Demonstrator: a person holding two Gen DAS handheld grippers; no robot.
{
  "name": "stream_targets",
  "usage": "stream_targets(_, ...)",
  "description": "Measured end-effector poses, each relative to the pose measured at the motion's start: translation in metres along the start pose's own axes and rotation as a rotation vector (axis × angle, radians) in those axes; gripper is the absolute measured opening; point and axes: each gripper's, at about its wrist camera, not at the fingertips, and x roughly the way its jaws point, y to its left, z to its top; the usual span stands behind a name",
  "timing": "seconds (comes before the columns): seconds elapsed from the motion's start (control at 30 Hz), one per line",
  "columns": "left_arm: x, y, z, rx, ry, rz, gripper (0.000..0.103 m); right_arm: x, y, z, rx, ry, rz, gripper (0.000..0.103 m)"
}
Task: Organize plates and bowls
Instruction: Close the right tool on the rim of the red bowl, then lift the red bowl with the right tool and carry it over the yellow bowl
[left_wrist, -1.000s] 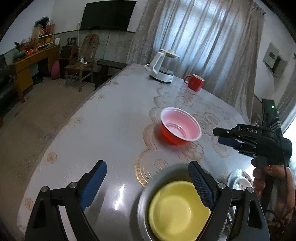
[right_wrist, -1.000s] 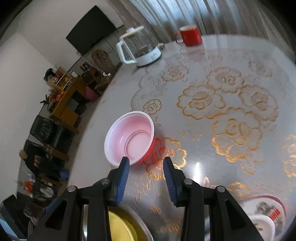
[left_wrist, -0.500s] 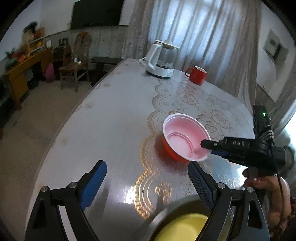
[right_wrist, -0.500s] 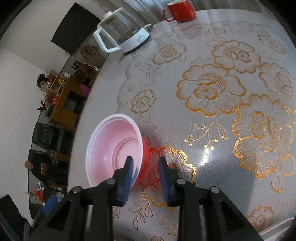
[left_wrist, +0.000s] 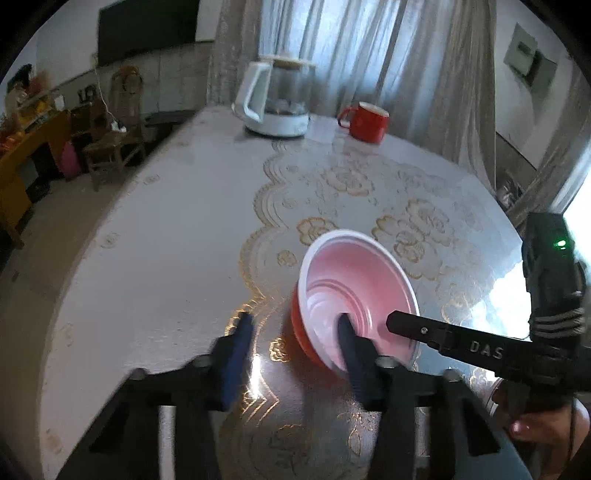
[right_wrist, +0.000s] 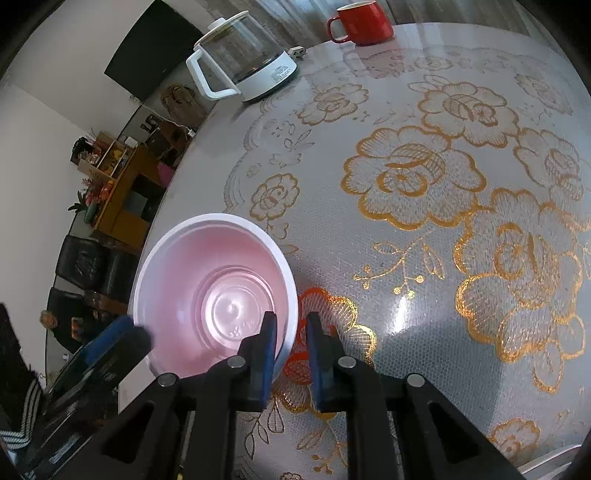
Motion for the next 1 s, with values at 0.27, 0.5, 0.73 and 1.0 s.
stream_targets(0.27,0.012,-0.004,-0.005,0.036,0.034,0.028,0.013,0.0,0.008,-0.004,-0.03,0.004,-0.001,0.011)
stream_targets(0.5,0.004,-0.01,-0.01,0.065,0.012,0.046,0.01,-0.002,0.013,-0.009,-0.048,-0.013,-0.016,0.009)
stream_targets(0.73,-0.018,-0.013,-0.018,0.063,-0.029,0.032,0.01,-0.024,0.019,-0.019,-0.07,-0.046,-0.004,0.009)
stream_targets(1.0,-0.056,-0.023,-0.036,0.076,-0.096,0.023,0.01,-0.055,0.028,-0.04,-0.076,-0.085,0.016,0.009)
